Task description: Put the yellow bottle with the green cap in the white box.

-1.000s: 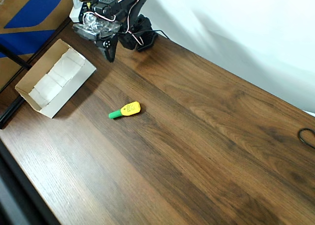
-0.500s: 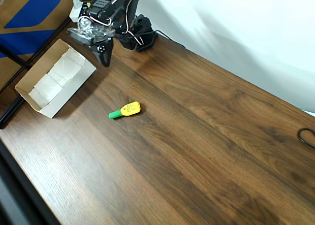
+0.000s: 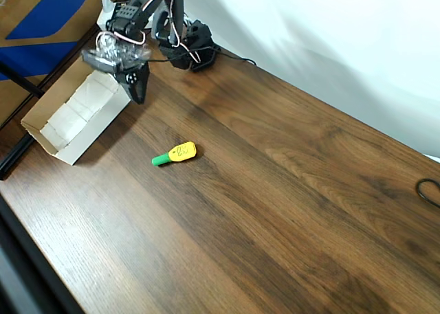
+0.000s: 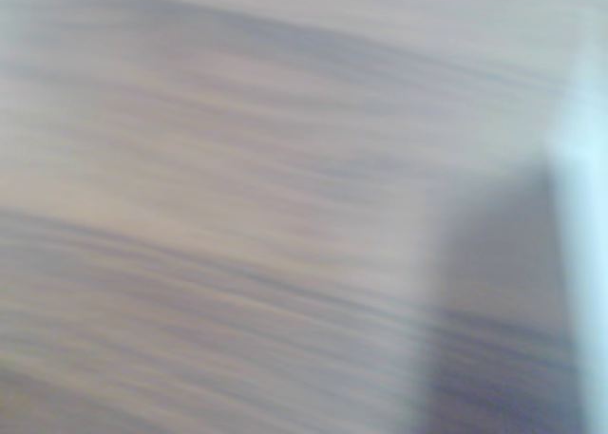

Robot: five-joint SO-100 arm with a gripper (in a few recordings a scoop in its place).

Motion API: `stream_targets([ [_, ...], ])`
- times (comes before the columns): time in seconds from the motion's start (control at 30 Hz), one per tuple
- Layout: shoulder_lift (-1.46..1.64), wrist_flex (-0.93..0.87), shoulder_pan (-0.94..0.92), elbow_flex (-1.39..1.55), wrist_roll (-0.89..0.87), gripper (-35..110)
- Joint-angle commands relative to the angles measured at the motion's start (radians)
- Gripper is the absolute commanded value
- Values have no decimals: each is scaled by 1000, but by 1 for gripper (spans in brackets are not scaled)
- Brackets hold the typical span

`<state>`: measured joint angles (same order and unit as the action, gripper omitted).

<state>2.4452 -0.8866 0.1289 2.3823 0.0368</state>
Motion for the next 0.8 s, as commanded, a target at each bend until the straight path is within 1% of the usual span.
stream_targets([
  [0.0, -51, 8, 48, -104, 8, 0],
  [0.27, -152, 117, 186, -89, 91, 1],
  [0.4, -241, 123, 284, -87, 161, 10],
  [0.5, -285, 124, 339, -91, 190, 13],
  [0.57, -307, 132, 362, -83, 209, 16],
  [0.67, -351, 135, 387, -80, 253, 16],
  [0.77, -374, 160, 377, -67, 258, 17],
])
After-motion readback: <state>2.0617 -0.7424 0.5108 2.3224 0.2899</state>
